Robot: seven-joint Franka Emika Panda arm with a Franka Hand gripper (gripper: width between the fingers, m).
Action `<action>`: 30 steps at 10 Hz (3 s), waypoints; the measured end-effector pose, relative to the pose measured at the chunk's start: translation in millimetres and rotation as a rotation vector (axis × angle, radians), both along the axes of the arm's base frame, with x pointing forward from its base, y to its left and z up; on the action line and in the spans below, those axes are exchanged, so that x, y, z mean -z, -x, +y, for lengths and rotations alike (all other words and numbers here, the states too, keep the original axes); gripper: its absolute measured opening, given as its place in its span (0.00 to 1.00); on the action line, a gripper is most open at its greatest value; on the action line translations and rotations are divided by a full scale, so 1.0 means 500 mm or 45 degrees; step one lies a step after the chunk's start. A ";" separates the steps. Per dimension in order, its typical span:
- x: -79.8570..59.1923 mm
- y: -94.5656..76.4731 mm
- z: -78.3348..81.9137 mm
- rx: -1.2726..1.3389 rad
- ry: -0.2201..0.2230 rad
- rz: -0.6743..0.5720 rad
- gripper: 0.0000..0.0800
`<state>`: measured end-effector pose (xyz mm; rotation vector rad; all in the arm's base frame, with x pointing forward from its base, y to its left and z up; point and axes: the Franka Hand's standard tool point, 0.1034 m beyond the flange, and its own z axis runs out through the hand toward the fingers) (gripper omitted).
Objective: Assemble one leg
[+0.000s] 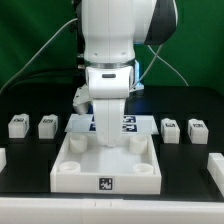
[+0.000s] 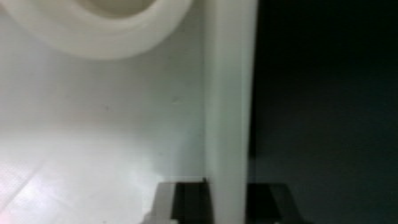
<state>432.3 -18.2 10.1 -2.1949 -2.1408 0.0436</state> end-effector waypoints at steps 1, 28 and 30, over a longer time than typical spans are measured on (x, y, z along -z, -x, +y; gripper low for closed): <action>0.000 0.000 0.000 0.000 0.000 0.000 0.08; 0.007 -0.128 0.176 0.009 -0.068 -0.076 0.81; -0.026 -0.136 0.174 0.060 -0.058 -0.106 0.81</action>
Offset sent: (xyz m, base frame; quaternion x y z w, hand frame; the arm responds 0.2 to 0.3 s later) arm 0.0378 0.0422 0.0134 -0.0026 0.0011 -0.0227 0.9997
